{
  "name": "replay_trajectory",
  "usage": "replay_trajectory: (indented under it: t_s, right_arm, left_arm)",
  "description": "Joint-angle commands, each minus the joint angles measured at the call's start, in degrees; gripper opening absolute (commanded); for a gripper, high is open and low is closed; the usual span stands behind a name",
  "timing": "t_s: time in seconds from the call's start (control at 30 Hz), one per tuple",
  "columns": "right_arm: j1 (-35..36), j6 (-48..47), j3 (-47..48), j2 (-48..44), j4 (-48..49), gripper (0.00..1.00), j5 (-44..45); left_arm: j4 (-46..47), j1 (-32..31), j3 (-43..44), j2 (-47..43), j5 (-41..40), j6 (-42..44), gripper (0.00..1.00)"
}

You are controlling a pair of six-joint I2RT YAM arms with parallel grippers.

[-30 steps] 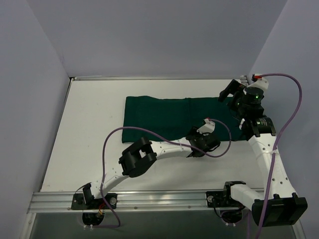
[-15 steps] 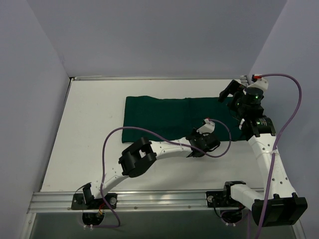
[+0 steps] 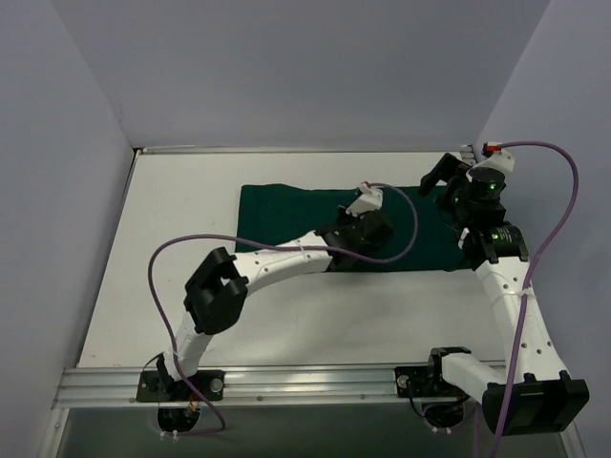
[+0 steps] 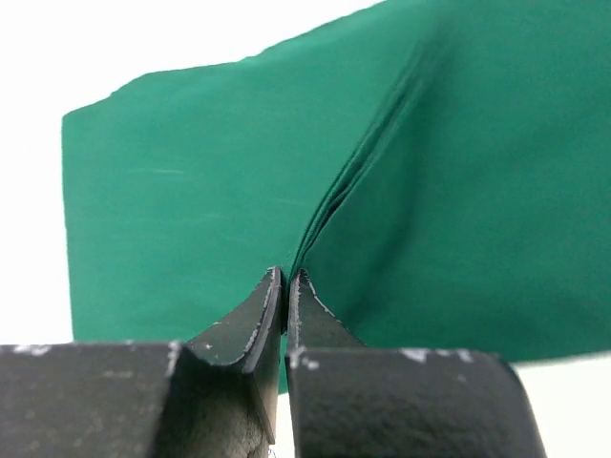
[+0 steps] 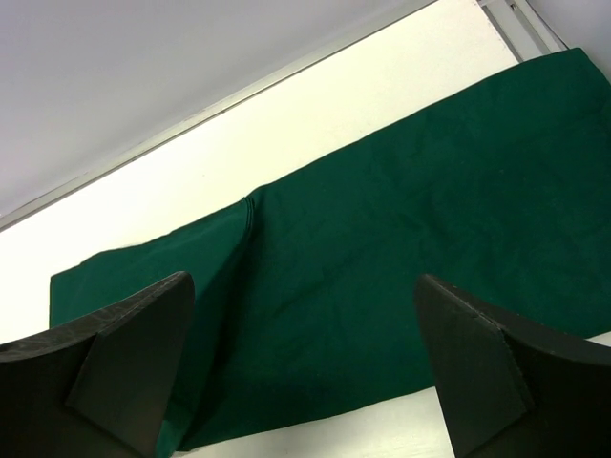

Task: Open and lay out the surgical kit
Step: Open the surgical kit at the center of the board.

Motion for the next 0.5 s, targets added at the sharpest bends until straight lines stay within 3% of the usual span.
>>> replay_trajectory:
  t_s: [0.0,0.3,0.47]
  right_arm:
    - [0.29,-1.04,0.26,-0.94,1.60,0.94,-1.22]
    - [0.73,-1.92,-0.18,0.46,2.57,0.94,-2.54]
    - [0.99,-2.27,0.08,2.04,2.75,0.94,-4.72]
  left_arm:
    - [-2.66,6.27,-4.70,-6.67,-2.83,1.67,0.02]
    - [-5.14,37.46,-18.32,-14.59,-6.08,6.93,0.02]
    - [-4.25,54.50,-20.71,-15.03,-9.15,6.68,0.02]
